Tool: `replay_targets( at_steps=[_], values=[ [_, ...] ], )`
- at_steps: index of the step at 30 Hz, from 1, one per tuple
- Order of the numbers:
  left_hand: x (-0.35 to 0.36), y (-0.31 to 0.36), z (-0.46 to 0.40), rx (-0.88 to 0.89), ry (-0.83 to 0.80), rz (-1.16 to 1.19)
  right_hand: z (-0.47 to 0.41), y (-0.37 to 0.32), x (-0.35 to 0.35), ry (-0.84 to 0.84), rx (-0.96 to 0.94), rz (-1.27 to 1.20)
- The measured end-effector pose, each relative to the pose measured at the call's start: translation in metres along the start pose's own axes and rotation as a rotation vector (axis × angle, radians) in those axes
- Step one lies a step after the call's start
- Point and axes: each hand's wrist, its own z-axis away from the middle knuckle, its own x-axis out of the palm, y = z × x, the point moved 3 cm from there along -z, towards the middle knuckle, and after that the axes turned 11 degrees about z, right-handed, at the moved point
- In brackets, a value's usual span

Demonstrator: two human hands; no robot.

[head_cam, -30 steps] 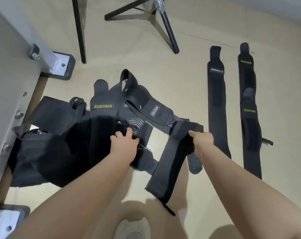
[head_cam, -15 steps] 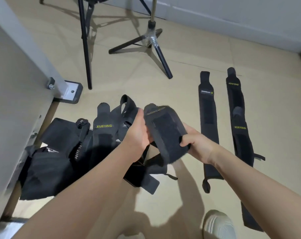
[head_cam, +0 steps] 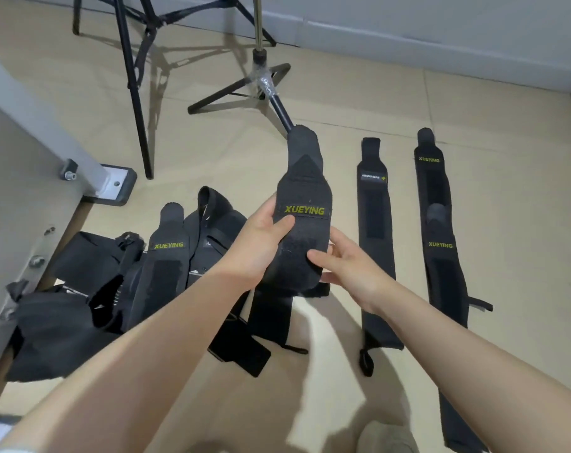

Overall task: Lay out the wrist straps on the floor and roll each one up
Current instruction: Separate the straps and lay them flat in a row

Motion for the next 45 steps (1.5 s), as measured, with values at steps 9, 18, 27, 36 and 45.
replay_targets(
  at_steps=[9, 18, 27, 36, 45],
  values=[
    [0.059, 0.006, -0.088, 0.051, -0.037, -0.043, -0.034, 0.002, -0.051, 0.476, -0.210, 0.073],
    [-0.001, -0.013, -0.165, -0.077, 0.348, -0.567, -0.133, 0.028, -0.114, 0.690, 0.159, 0.303],
    [-0.051, -0.157, -0.081, -0.216, -0.298, -1.722, -0.109, 0.143, -0.047, 0.166, 0.044, 1.220],
    [-0.070, -0.149, -0.073, -0.031, -0.557, -1.919, -0.151, 0.115, -0.056, 0.081, 0.096, 1.249],
    [-0.104, -0.100, -0.042, 0.002, -0.443, -1.771, -0.104, 0.103, 0.041, -0.143, 0.037, 0.924]
  ],
)
